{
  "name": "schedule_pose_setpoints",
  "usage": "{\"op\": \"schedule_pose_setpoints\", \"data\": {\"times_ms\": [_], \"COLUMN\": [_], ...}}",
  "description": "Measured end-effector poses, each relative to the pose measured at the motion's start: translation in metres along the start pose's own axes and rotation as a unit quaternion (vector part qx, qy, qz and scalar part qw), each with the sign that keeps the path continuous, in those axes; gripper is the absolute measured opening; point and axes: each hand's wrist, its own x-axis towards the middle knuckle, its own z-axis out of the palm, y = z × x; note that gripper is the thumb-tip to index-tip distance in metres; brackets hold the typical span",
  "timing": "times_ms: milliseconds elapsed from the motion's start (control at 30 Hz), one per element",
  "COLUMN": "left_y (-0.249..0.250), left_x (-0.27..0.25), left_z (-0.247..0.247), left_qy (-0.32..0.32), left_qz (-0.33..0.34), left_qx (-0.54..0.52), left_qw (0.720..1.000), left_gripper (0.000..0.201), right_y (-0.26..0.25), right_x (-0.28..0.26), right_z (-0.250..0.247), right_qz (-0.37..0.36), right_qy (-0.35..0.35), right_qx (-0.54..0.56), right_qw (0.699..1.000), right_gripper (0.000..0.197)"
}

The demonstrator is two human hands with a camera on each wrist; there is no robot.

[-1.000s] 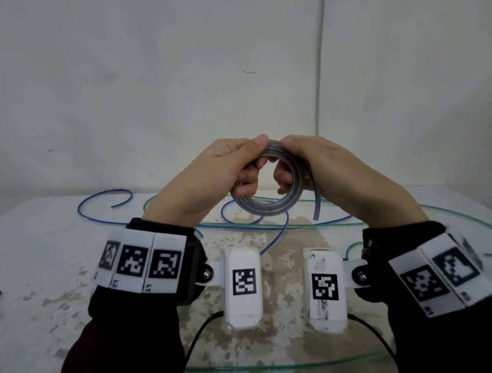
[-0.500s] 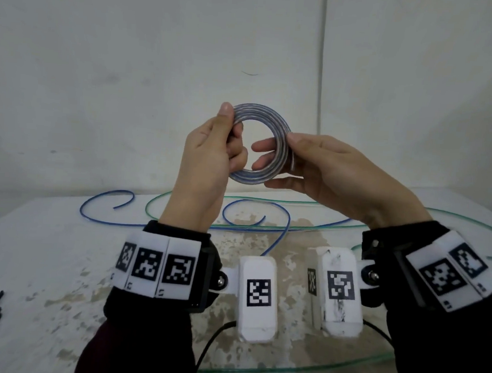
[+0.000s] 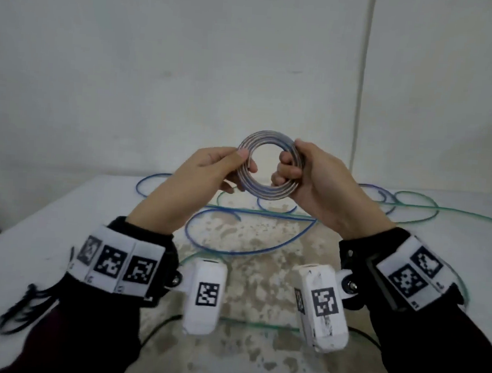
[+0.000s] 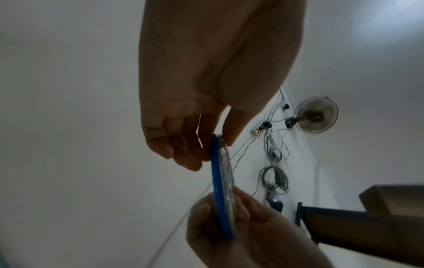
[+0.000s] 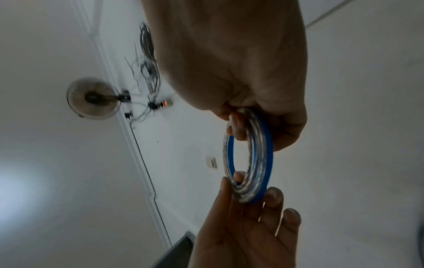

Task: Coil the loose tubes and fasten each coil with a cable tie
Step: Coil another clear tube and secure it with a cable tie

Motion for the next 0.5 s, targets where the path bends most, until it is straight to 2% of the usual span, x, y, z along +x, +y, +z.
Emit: {"op": "schedule_pose_setpoints", "data": {"times_ms": [167, 267, 333, 400, 467, 500], "left_y": [0.002, -0.009, -0.032, -0.057, -0.077, -0.084], "left_x": [-0.049, -0.063, -0.071, -0.078, -0.084, -0.088], "left_z": [-0.066, -0.109, -0.142, -0.169, -0.185, -0.190], "left_qy": [-0.012, 0.019, 0.007, -0.043, -0.085, -0.098], "left_qz": [-0.063, -0.146, -0.215, -0.303, -0.373, -0.396], "left_qx": [0.113, 0.222, 0.355, 0.461, 0.517, 0.527], "left_qw": [0.992, 0.964, 0.910, 0.833, 0.766, 0.745], "left_gripper": [0.038, 0.037, 0.035, 0.032, 0.031, 0.032], "right_y": [0.049, 0.073, 0.088, 0.104, 0.118, 0.124], "right_x": [-0.003, -0.003, -0.005, -0.008, -0.012, -0.014], "right_z": [0.034, 0.049, 0.064, 0.078, 0.091, 0.097], "right_qz": [0.053, 0.073, 0.095, 0.115, 0.139, 0.150], "right_qy": [-0.086, -0.110, -0.119, -0.122, -0.118, -0.119], "right_qx": [-0.045, -0.076, -0.094, -0.099, -0.098, -0.101], "right_qw": [0.994, 0.988, 0.984, 0.981, 0.978, 0.976], "right_gripper": [0.034, 0.035, 0.035, 0.036, 0.037, 0.038]}}
